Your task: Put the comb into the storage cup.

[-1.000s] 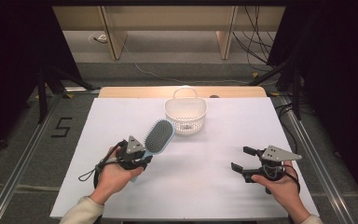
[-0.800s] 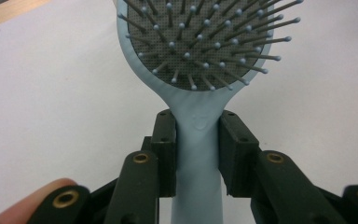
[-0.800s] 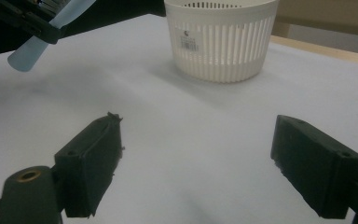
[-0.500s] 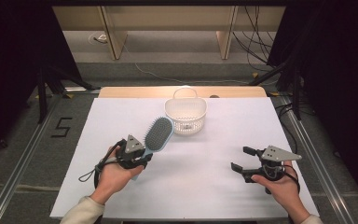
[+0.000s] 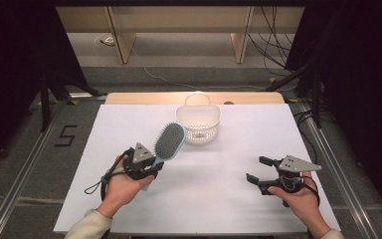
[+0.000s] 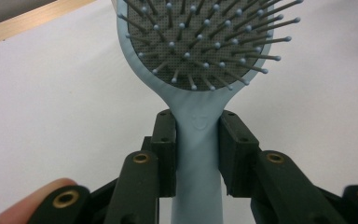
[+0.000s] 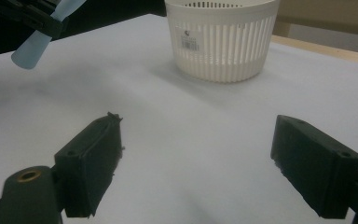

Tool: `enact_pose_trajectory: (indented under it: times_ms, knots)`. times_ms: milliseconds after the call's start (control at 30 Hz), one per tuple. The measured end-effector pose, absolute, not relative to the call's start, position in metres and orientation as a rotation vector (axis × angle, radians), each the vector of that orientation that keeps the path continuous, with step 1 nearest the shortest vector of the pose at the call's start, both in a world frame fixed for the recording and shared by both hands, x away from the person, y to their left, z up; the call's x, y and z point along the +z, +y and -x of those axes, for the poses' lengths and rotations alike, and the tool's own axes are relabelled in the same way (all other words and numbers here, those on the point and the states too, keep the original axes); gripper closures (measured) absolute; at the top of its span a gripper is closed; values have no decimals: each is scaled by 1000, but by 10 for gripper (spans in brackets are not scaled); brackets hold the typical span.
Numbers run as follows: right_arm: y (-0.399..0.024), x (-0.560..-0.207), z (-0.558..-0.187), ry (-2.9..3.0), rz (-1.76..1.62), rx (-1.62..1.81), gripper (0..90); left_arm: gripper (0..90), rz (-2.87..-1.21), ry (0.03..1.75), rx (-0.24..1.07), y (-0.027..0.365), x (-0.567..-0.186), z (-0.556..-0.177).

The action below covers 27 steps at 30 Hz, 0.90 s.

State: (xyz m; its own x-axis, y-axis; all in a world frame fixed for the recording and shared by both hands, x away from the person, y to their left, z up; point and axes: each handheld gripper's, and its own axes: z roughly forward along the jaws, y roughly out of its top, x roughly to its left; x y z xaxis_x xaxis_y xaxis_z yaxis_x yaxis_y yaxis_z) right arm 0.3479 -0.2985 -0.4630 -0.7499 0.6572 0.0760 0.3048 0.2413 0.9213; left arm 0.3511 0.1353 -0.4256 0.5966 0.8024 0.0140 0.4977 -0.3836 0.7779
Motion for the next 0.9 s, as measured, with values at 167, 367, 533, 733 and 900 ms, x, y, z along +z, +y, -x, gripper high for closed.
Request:
enact_pose_trajectory:
  times_ms: [167,367,533,733,900]
  knots:
    - [-298,-463,-348,2193,-888,1512,173,697,-2045,1024,520,134,-426,-352]
    - [-298,-463,-348,2192,-890,1513,173,697,-2028,1023,535,134,-425,-352]
    - [-298,-463,-348,2193,-889,1512,173,696,-2009,1005,562,132,-425,-353]
    - [-298,-463,-348,2194,-889,1511,174,696,-1989,1008,572,132,-425,-354]
    - [-298,-463,-348,2193,-889,1510,173,696,-1978,1014,569,132,-425,-356]
